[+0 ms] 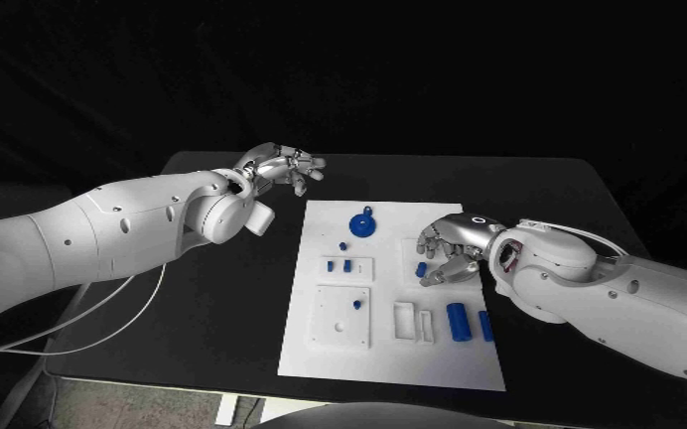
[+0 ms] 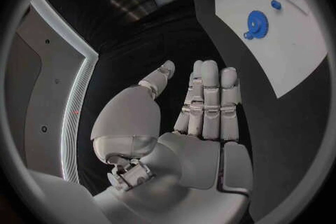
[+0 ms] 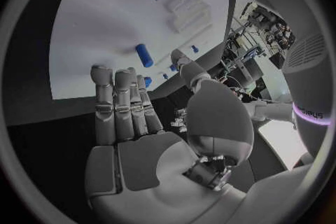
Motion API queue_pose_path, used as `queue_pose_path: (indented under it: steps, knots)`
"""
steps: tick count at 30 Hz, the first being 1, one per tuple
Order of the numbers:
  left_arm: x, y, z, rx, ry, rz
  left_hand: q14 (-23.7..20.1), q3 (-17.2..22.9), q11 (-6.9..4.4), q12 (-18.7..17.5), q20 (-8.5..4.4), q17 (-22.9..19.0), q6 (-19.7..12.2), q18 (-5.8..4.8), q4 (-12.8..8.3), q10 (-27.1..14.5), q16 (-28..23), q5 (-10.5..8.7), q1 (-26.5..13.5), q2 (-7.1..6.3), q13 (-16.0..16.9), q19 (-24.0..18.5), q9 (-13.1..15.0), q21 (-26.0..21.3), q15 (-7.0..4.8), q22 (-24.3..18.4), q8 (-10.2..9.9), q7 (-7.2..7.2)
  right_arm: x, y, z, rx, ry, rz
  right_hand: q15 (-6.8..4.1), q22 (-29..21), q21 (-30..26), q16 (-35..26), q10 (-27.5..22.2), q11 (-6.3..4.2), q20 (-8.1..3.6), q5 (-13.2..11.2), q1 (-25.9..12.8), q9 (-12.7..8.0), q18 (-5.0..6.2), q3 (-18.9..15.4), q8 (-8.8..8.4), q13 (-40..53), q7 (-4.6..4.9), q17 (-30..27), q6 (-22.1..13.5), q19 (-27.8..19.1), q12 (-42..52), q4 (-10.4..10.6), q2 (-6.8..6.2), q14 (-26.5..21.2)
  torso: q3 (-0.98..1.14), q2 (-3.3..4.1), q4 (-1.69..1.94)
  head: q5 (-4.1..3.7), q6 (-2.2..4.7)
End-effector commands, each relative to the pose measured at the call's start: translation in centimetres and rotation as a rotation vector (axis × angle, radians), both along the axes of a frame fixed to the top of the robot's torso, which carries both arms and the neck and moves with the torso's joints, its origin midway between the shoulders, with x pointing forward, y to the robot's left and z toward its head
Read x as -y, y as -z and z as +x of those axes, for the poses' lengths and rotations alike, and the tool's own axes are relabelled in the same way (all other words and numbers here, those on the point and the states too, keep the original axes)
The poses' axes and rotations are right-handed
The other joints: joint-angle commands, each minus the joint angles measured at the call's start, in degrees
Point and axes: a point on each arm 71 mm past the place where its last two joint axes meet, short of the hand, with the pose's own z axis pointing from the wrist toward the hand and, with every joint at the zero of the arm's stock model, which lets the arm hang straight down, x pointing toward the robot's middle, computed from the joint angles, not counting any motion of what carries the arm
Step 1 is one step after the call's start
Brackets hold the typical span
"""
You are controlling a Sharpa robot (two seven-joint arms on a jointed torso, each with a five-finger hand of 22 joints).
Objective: Assemble the parts on the task board
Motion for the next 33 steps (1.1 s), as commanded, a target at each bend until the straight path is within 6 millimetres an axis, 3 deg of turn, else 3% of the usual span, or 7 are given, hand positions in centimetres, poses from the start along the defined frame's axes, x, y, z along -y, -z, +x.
queue_pose_path:
  steps: [1, 4, 8, 14, 24, 33]
  knots:
    - [0.2, -0.1, 0.0, 0.0, 0.016, -0.012, 0.0, -0.1, 0.03, 0.2, -0.8, 0.1, -0.4, 2.95, -0.3, -0.4, -0.3, 0.02, -0.2, -0.01, 0.1, 0.1, -0.1, -0.3, -0.21, 0.1, 0.4, -0.03, -0.3, 0.6, -0.2, 0.014, -0.017, -0.044, -0.19, 0.7, -0.3, 0.4, 0.7, -0.44, -0.16, -1.8, 1.2, 0.1, 9.71, 0.3, 0.34, 0.1, -0.42, -0.2, 0.1, -0.2, 0.7, 0.4, 0.18, -0.3, -0.1, 0.01, 0.09, -0.07, -0.04]
    - [0.2, 0.0, 0.0, -0.001, 0.015, -0.011, 0.0, -0.1, 0.03, 0.2, -0.8, 0.1, -0.4, 2.95, -0.3, -0.4, -0.3, 0.02, -0.2, 0.0, 0.1, 0.1, -0.1, -0.3, -0.21, 0.1, 0.4, -0.03, -0.7, 0.8, -0.4, 0.023, -0.031, -0.03, -0.55, 0.8, -0.2, 0.8, 1.3, -0.8, -0.35, -4.7, 3.5, 0.2, 9.71, 2.0, 0.84, 0.3, -0.44, -0.3, 0.7, 0.3, 1.9, 0.8, 0.93, 0.0, -0.12, 0.0, 0.06, -0.05, -0.12]
    - [0.2, 0.0, -0.1, -0.002, 0.017, -0.012, 0.0, -0.1, 0.03, 0.2, -0.8, 0.1, -0.4, 2.95, -0.3, -0.4, -0.3, 0.02, -0.2, 0.02, 0.1, 0.1, -0.1, -0.3, -0.21, 0.1, 0.4, -0.03, -1.0, 0.9, -0.6, 0.03, -0.039, -0.015, -0.87, 0.9, 0.1, 1.3, 1.6, -1.14, -0.5, -5.0, 5.9, 0.4, 9.71, 6.4, 1.78, 0.4, 0.07, -0.5, 2.3, 1.0, 3.4, 2.7, 0.12, 0.4, -0.16, 0.0, 0.08, 0.02, -0.2]
    - [0.1, 0.0, -0.1, -0.002, 0.016, -0.011, 0.0, -0.1, 0.03, 0.2, -0.8, 0.1, -0.4, 2.95, -0.3, -0.4, -0.3, 0.02, -0.3, 0.05, 0.1, 0.1, -0.1, -0.3, -0.21, 0.1, 0.4, -0.03, -1.2, 1.0, -0.6, 0.037, -0.045, -0.015, -1.42, 1.2, 0.7, 2.0, 2.8, -1.72, -0.82, -5.0, 8.0, 0.5, 9.71, 10.1, 2.53, 0.8, 0.21, -0.6, 3.6, 1.6, 5.1, 3.7, 0.95, 0.9, -0.17, -0.01, 0.04, 0.02, -0.29]
    - [0.1, 0.0, -0.1, -0.004, 0.015, -0.01, 0.0, 0.0, 0.02, 0.3, -0.8, 0.1, -0.4, 2.94, -0.2, -0.4, -0.3, 0.02, -0.3, 0.09, 0.1, 0.1, -0.1, -0.3, -0.21, 0.1, 0.4, -0.04, -1.5, 1.3, -0.8, 0.057, -0.053, -0.031, -2.64, 1.3, 2.1, 2.9, 5.4, -3.0, -1.3, -5.0, 10.6, 1.1, 9.71, 16.3, 4.05, 1.7, -0.83, -0.7, 6.8, 2.4, 8.2, 3.4, 2.48, 1.7, -0.14, -0.01, 0.03, 0.07, -0.45]
    - [0.1, 0.0, -0.1, -0.006, 0.017, -0.01, 0.0, 0.0, 0.02, 0.3, -0.8, 0.1, -0.4, 2.94, -0.2, -0.4, -0.3, 0.02, -0.3, 0.12, 0.1, 0.1, -0.1, -0.4, -0.21, 0.1, 0.4, -0.04, -1.8, 1.3, -0.7, 0.097, -0.048, -0.038, -3.23, 1.3, 3.2, 3.6, 6.5, -3.62, -1.79, -5.0, 10.5, 1.5, 9.71, 18.9, 4.78, 2.2, -1.53, -0.6, 8.5, 3.0, 9.9, 3.0, 3.53, 2.2, -0.13, -0.02, 0.03, 0.04, -0.57]
